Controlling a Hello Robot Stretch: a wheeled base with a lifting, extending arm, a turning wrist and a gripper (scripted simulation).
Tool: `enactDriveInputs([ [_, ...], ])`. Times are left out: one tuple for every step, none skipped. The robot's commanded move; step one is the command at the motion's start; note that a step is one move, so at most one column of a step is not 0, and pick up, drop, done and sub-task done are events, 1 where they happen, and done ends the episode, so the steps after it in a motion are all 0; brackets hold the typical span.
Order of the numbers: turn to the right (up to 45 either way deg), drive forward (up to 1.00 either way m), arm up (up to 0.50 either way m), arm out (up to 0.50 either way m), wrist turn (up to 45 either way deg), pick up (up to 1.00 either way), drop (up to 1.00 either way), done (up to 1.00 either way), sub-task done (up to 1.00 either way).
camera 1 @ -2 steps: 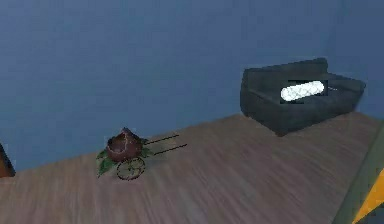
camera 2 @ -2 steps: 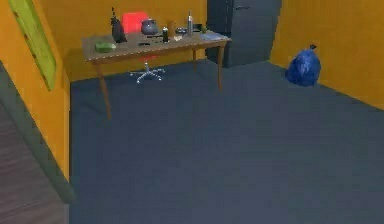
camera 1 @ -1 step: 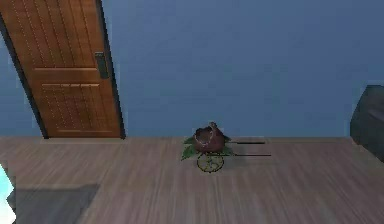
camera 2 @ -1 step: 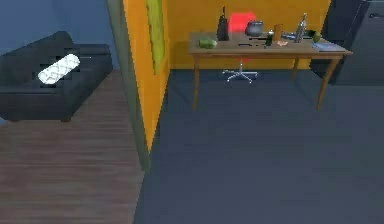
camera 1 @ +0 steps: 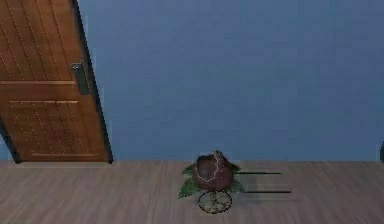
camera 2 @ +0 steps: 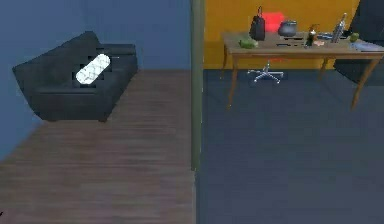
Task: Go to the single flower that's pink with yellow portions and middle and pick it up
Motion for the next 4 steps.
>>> enactDriveInputs([
  [-45.0,0.0,0.0,0.0,0.0,0.0,0.0,0.0,0.0],
  [-3.0,0.0,0.0,0.0,0.0,0.0,0.0,0.0,0.0],
  [45.0,0.0,0.0,0.0,0.0,0.0,0.0,0.0,0.0],
  [3.0,0.0,0.0,0.0,0.0,0.0,0.0,0.0,0.0],
])
